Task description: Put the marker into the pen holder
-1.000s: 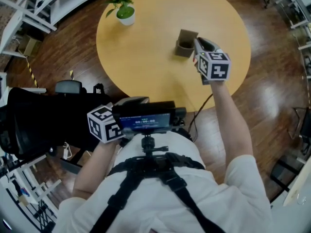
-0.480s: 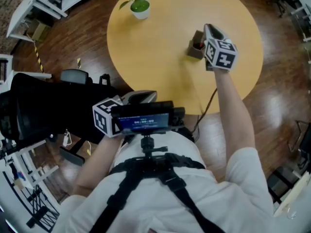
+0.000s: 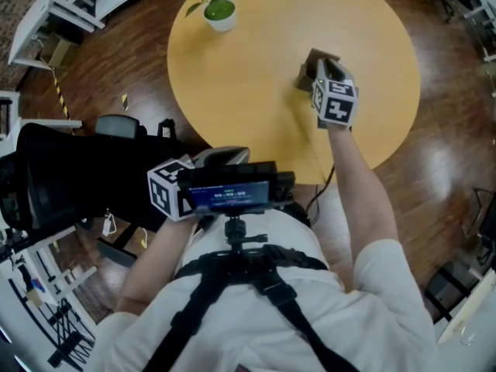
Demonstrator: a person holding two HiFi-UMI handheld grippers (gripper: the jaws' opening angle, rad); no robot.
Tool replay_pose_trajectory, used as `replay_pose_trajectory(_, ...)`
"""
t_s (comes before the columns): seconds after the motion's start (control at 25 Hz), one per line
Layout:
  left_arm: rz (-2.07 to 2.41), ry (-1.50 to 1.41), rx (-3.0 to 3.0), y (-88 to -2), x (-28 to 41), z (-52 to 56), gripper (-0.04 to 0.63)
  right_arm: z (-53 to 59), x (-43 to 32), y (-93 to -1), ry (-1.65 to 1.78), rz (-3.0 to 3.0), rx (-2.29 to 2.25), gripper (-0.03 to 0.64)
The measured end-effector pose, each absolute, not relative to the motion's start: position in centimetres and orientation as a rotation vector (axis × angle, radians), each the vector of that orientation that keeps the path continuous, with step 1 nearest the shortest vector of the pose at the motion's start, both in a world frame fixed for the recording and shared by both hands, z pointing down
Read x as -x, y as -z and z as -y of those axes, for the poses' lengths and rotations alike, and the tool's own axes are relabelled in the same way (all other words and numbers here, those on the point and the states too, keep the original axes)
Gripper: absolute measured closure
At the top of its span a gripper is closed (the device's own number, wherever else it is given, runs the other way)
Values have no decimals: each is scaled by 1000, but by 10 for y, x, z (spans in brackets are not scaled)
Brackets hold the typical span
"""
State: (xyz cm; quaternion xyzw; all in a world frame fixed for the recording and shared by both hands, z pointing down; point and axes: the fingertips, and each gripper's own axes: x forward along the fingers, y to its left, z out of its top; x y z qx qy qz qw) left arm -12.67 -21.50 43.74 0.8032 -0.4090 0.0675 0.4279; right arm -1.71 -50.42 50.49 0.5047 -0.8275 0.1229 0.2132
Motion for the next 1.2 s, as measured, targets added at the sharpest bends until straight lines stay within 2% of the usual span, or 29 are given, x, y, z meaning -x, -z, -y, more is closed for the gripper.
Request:
replay_pose_trajectory(0.28,978,-170,-2029,-436,124,217,601,503,13,-518,-447,2236,-1377,560)
replay_pose_trajectory(0.44,956,-167,-2044,-438,127,218,601,502,12,-506,-440,2255,-1392,509)
replay_pose_trajectory(0.56,931,-162,-2066,-439,129,221,601,493,6,-483,-426,2288,-1418,509)
replay_pose_trajectory(1.2,764,-134,-2182,-416,107,223,601,332,-28,-425,-596,2333,-1420,509)
